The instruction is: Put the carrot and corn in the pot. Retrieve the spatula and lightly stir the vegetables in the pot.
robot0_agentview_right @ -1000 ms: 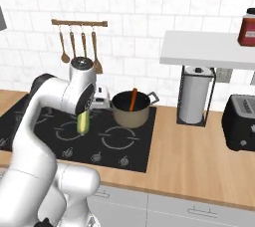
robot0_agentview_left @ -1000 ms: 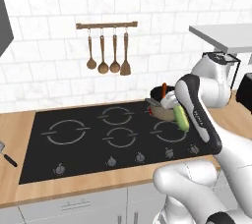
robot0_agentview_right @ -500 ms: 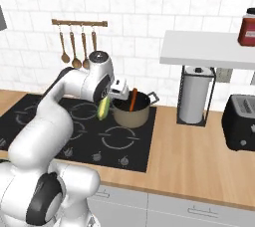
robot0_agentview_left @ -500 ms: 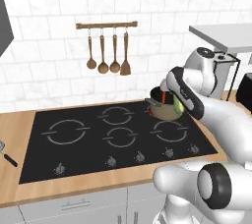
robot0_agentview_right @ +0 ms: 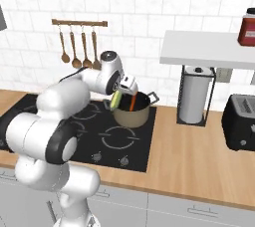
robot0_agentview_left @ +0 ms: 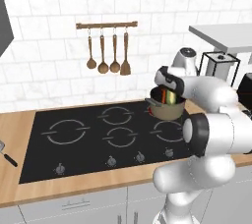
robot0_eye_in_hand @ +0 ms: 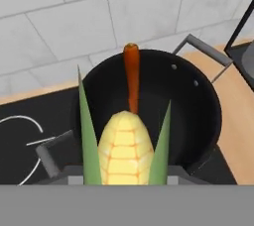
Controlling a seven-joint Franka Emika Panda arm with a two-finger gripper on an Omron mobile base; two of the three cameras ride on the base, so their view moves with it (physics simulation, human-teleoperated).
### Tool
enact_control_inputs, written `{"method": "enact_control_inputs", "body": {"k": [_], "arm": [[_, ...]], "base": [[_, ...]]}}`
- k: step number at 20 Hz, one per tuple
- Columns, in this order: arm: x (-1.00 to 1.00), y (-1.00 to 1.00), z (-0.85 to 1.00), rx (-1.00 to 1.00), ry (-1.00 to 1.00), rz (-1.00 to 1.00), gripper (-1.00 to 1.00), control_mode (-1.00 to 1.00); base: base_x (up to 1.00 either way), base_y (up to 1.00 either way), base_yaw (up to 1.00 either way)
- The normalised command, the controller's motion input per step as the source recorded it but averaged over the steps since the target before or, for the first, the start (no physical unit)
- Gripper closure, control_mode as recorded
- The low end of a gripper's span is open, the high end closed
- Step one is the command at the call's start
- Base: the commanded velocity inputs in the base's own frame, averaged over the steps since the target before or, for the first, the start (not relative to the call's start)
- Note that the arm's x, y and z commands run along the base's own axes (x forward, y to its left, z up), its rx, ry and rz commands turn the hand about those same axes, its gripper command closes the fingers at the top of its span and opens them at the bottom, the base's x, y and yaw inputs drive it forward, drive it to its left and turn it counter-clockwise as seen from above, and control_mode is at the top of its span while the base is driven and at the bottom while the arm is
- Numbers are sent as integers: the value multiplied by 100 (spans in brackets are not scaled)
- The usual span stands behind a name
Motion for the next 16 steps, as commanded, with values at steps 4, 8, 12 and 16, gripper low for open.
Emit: {"method": "enact_control_inputs", "body": {"k": [4, 8, 12, 16], "arm": [[100, -32, -39, 0, 0, -10, 100, -100], [99, -35, -36, 0, 0, -10, 100, -100], [78, -21, -41, 0, 0, -11, 100, -100], [34, -21, -46, 0, 0, -11, 100, -100]], "base": [[0, 0, 0], [0, 0, 0], [0, 0, 0], [0, 0, 0]]}}
